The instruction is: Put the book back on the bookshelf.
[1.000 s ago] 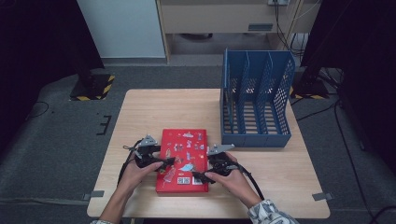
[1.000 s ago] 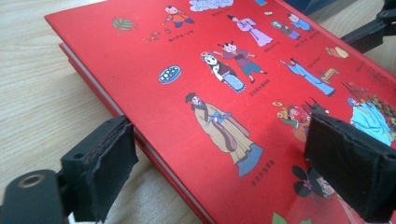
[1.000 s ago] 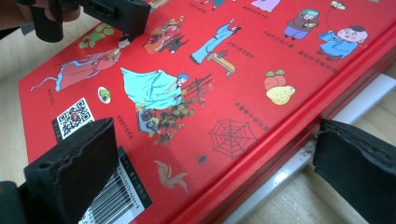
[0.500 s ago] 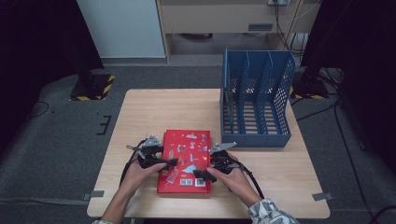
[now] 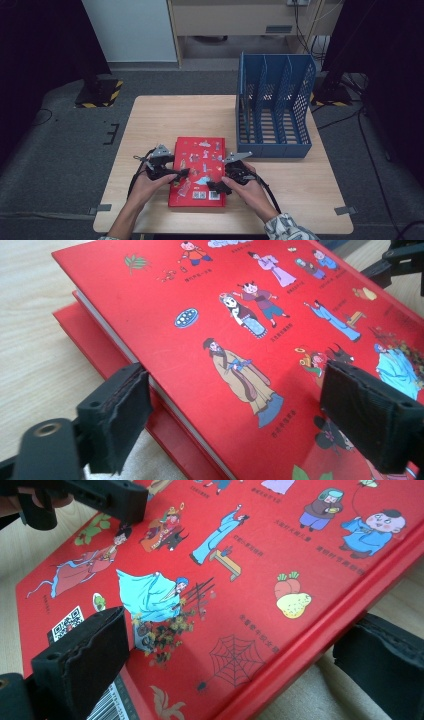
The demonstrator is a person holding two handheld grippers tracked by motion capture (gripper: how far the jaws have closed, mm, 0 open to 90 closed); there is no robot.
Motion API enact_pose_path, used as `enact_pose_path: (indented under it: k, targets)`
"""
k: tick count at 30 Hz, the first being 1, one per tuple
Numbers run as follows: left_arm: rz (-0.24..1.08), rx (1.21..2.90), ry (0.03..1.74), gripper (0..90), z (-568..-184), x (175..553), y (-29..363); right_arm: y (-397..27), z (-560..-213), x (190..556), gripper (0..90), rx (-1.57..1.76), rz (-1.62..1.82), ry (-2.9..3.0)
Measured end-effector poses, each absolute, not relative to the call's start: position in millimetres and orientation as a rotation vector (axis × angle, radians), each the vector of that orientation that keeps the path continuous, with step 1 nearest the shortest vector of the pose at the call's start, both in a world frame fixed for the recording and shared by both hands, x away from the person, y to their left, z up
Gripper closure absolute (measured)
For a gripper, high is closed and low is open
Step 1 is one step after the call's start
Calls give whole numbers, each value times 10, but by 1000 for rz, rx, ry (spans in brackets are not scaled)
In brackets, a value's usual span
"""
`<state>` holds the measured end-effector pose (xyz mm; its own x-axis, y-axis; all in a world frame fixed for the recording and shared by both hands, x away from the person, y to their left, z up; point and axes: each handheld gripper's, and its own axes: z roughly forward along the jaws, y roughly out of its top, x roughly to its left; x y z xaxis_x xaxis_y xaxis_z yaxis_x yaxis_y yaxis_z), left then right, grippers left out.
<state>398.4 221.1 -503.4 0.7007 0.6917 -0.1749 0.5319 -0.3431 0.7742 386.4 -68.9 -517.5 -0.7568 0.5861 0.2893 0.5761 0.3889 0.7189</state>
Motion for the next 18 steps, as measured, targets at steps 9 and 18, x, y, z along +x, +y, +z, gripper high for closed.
enact_pose_path:
  k: [9,18]
  targets:
    - [228,2033,915,174,-4965,3967,2229,-671,-5085,3833,49,1029,1323,2604]
    - [301,2013,901,234,-4817,3965,2279,-619,-4920,3864,75,954,1262,2591]
